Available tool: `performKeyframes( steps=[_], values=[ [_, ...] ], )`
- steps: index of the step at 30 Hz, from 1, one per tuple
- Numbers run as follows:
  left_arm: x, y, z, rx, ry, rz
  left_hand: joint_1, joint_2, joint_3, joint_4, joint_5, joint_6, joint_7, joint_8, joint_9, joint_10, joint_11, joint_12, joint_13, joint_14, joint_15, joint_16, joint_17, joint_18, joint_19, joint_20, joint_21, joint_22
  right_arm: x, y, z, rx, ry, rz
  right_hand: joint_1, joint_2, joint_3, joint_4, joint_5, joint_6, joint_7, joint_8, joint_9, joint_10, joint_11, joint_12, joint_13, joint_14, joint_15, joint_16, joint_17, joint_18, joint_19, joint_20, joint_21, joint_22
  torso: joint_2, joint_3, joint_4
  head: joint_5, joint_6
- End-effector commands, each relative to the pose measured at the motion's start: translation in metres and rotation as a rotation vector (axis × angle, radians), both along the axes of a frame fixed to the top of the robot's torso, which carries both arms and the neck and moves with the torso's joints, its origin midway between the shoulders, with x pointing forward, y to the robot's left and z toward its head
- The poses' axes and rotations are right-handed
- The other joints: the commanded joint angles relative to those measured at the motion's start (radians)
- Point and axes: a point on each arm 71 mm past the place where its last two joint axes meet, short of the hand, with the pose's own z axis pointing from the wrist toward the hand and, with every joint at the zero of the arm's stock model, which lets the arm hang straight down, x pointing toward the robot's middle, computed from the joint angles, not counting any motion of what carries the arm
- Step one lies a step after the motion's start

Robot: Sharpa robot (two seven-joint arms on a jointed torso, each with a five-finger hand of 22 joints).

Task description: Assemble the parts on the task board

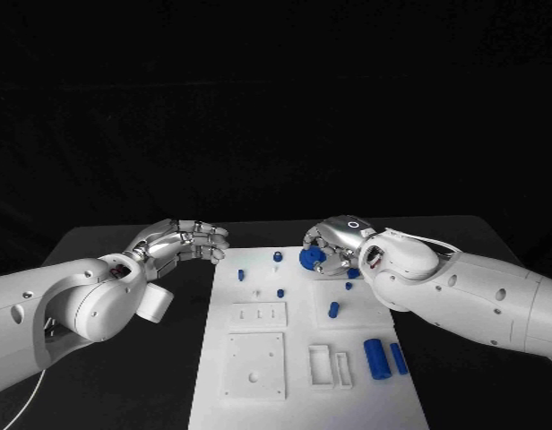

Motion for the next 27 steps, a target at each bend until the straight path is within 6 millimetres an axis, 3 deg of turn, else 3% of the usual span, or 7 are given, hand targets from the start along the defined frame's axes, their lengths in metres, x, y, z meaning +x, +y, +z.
performKeyframes(
  steps=[1, 9, 22, 27],
  values=[
    [-0.001, -0.002, 0.002, -0.005, -0.010, -0.016, 0.006, 0.005, -0.005, 0.002, 0.004, 0.001, 0.004, -0.006, -0.002, 0.000, 0.004, -0.005, -0.001, -0.005, 0.004, -0.007, 0.001, 0.018, -0.005, 0.000, -0.004, 0.001, -0.005, 0.011, 0.005, -0.008, -0.061, 0.015, -0.002, -0.009, 0.004, 0.003, -0.005, 0.029, 0.023, 0.014, 0.023, 0.005, -0.002, -0.006, -0.001, 0.002, -0.006, -0.007, 0.002, 0.053, 0.010, 0.000, 0.007, 0.014, 0.001, 0.0006, 0.0004, 0.002, 0.002],
    [-0.001, -0.003, 0.002, -0.006, -0.009, -0.019, 0.006, 0.005, -0.006, 0.002, 0.004, 0.001, 0.004, -0.006, -0.002, 0.000, 0.004, -0.005, -0.001, -0.005, 0.004, -0.007, 0.002, 0.018, -0.005, 0.000, -0.004, 0.001, -0.008, 0.040, 0.005, -0.005, -0.060, 0.060, -0.001, -0.015, 0.009, 0.011, -0.020, 0.028, 0.023, 0.012, 0.023, 0.006, -0.002, -0.007, -0.002, 0.003, -0.006, -0.008, 0.003, 0.053, 0.010, 0.000, 0.006, 0.014, 0.002, -0.0006, 0.0023, 0.008, 0.006],
    [-0.002, -0.006, 0.002, -0.007, -0.009, -0.026, 0.006, 0.005, -0.006, 0.002, 0.004, 0.000, 0.004, -0.006, -0.002, 0.000, 0.004, -0.005, -0.001, -0.005, 0.004, -0.007, 0.002, 0.018, -0.005, 0.000, -0.004, 0.001, -0.001, 0.068, -0.001, -0.014, -0.054, 0.082, -0.001, -0.016, 0.009, 0.014, -0.024, 0.027, 0.024, 0.011, 0.023, 0.006, -0.001, -0.007, -0.002, 0.003, -0.006, -0.009, 0.004, 0.053, 0.010, 0.000, 0.006, 0.014, 0.003, -0.0004, 0.0049, 0.013, 0.005],
    [-0.002, -0.007, 0.002, -0.007, -0.009, -0.028, 0.006, 0.005, -0.006, 0.002, 0.004, 0.000, 0.004, -0.006, -0.002, 0.000, 0.004, -0.005, -0.001, -0.005, 0.004, -0.007, 0.002, 0.018, -0.005, 0.000, -0.004, 0.001, 0.001, 0.072, -0.005, -0.021, -0.046, 0.085, -0.002, -0.016, 0.009, 0.015, -0.026, 0.026, 0.024, 0.010, 0.023, 0.006, -0.001, -0.007, -0.002, 0.003, -0.006, -0.009, 0.004, 0.053, 0.010, 0.000, 0.006, 0.015, 0.005, -0.0031, 0.0085, 0.012, 0.003]
  ],
)
